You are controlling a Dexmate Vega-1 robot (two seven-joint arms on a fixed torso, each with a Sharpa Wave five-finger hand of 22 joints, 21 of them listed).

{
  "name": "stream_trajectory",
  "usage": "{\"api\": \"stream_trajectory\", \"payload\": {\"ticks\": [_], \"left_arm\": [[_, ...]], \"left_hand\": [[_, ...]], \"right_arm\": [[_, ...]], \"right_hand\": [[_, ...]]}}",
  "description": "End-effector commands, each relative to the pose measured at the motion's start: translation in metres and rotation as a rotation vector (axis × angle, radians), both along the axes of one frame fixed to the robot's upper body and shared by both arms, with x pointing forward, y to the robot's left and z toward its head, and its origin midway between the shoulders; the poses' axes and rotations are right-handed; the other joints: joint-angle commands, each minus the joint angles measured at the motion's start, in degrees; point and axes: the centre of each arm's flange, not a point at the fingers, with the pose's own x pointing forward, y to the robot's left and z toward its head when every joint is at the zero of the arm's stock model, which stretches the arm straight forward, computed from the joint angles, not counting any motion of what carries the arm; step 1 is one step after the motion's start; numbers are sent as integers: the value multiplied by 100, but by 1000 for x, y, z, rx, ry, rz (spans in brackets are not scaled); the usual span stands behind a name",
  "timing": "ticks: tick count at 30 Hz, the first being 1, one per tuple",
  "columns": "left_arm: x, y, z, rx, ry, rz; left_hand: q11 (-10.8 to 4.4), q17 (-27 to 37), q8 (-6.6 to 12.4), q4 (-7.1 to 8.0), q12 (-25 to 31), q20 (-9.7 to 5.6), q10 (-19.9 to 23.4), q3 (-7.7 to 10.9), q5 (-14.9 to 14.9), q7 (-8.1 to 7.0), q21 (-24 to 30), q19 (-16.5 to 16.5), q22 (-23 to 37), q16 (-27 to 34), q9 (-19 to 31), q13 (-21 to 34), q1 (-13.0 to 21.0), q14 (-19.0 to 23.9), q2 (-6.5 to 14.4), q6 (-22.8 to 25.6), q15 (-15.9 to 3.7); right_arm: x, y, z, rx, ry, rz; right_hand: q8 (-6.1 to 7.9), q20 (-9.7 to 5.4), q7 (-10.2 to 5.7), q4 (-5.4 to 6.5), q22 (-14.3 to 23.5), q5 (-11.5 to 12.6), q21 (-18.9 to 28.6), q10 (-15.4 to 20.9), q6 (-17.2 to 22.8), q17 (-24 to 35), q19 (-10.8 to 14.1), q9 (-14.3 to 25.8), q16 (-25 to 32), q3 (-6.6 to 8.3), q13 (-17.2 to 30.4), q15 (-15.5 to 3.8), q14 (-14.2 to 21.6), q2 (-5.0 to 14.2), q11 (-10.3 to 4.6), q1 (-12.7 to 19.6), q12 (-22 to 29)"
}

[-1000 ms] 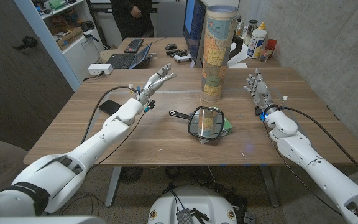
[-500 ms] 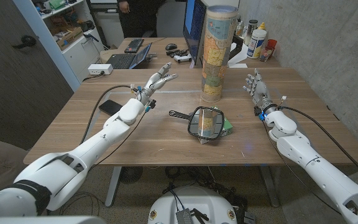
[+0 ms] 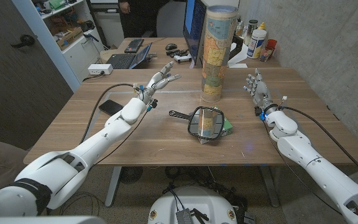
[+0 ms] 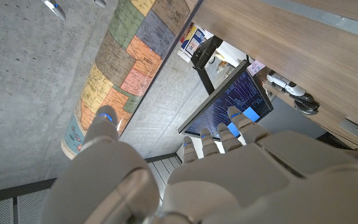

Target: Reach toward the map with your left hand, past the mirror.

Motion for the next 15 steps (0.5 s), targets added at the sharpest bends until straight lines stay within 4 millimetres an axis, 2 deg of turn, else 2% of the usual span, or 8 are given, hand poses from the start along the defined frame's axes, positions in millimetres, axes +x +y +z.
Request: {"api": "stream_trajectory", "payload": {"ticks": [1, 15], "left_arm": [[0, -6, 2, 34, -17, 26], [5, -12, 4, 28, -28, 36]], "left_hand": [[-27, 13, -5, -7, 26, 64, -52, -85, -44, 5, 0, -26, -4, 12, 29, 21, 82, -56, 0, -110, -233], [8, 15, -18, 9, 31, 92, -92, -270, -120, 23, 4, -37, -3, 15, 30, 21, 112, -83, -12, -228, -193]], "right_arm": [[-2, -2, -1, 2, -6, 2], [-1, 1, 0, 0, -2, -1]], "right_hand": [[32, -6, 51, -23, 34, 34, -32, 5, -12, 12, 16, 18, 12, 13, 15, 20, -48, 5, 59, 82, 1], [32, -5, 62, -30, 35, 40, -73, -2, -16, 12, 29, 18, 13, 3, 14, 26, -50, 5, 59, 83, 0]]}}
